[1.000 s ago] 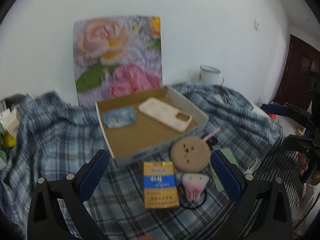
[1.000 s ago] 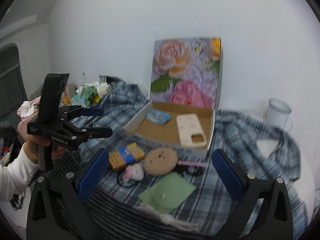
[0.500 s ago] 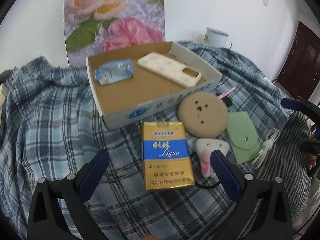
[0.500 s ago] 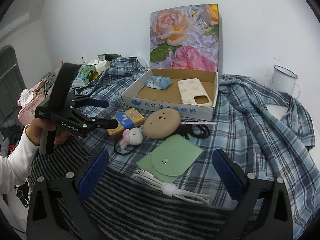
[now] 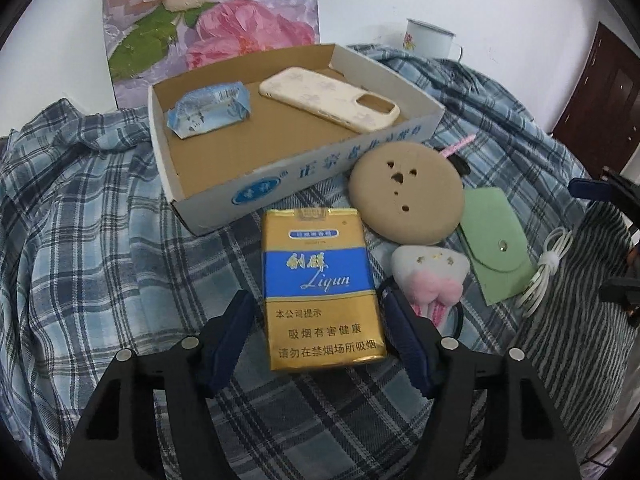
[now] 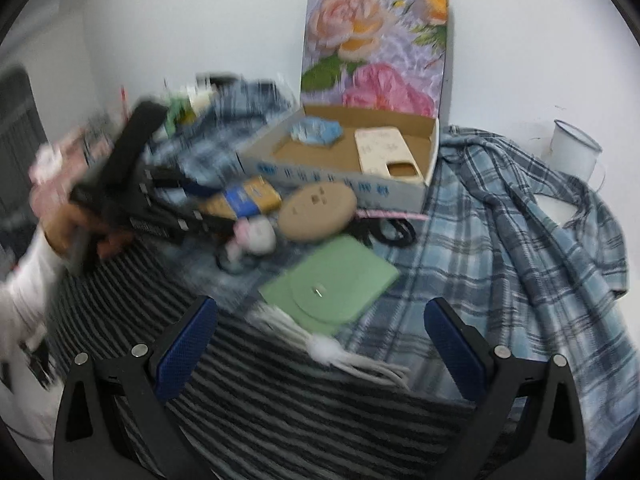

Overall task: Organize soft objects
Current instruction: 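Grasp the Liqun cigarette pack with the left gripper while the right gripper grasps the white cable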

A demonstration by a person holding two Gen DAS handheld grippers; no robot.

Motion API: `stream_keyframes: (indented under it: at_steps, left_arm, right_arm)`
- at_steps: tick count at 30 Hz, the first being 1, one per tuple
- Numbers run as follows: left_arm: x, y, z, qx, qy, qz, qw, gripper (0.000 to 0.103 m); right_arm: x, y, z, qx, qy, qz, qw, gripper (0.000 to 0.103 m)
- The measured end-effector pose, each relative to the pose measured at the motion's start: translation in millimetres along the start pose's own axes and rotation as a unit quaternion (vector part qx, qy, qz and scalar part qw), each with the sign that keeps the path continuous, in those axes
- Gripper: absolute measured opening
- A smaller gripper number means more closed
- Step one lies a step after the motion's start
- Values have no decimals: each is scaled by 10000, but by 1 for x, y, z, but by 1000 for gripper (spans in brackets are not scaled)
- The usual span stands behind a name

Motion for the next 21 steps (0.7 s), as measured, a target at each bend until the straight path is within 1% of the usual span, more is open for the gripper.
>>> stream_keyframes:
  at_steps: [1,2,3,6,7,9,13,14,15,16,17,21]
  left_arm:
    - [-1,-2,0,53,-23,8,10000,60]
    - [-1,-4,-1,91,-41,16,9999,59]
    - [-2,-5,-1,112,-55,31,9999,58]
    - [-4,-5,-1,90,-90,69,9999,57]
    - [-4,-4,-1,91,-95,73,9999,56]
    - [-3,-4,-1,81,-84,61,9999,56]
    - [-1,0,-1,-18,-63,35,10000,56]
    - [-1,1,-1,-46,-58,39,10000,56]
    - [-2,1,-1,-64,-57,45,10000,56]
    - [-2,3,-1,-86,-62,44,9999,56]
    - [-2,4,-1,-111,-64,48,9999,56]
    - [0,5,-1,-136,-65,32,9999,56]
  right_arm:
    - [1,-2,-3,145,155,-113,9997,102]
    - [1,-4,-6,251,244,-151,9993,99]
    - [1,-6,-8,352,309,-169,9988,94]
    - [-2,-12,-14,575,361,-151,9976,85]
    - [-2,-15,-16,627,350,-151,9973,85]
    - [-4,-20,-17,707,332,-120,9969,78]
    - [-7,-25,-16,772,232,-10,9967,71]
    - [-8,-25,-14,747,221,-13,9970,61]
    - [-9,-25,-14,743,219,-2,9970,47]
    - [-9,-26,-13,774,226,30,9967,41]
    - [-9,-28,-13,801,238,58,9965,39]
    - [-7,-30,-14,895,333,101,9954,39]
Point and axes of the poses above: each gripper's, at about its wrist camera, not at the fingertips, and y roughly against the way its jaws point, x to its left, z to its top, the point moved 4 cm from there along -y, roughly the way its jaws point, and after that the axes turned 7 degrees about -y, right-handed, at the moved point
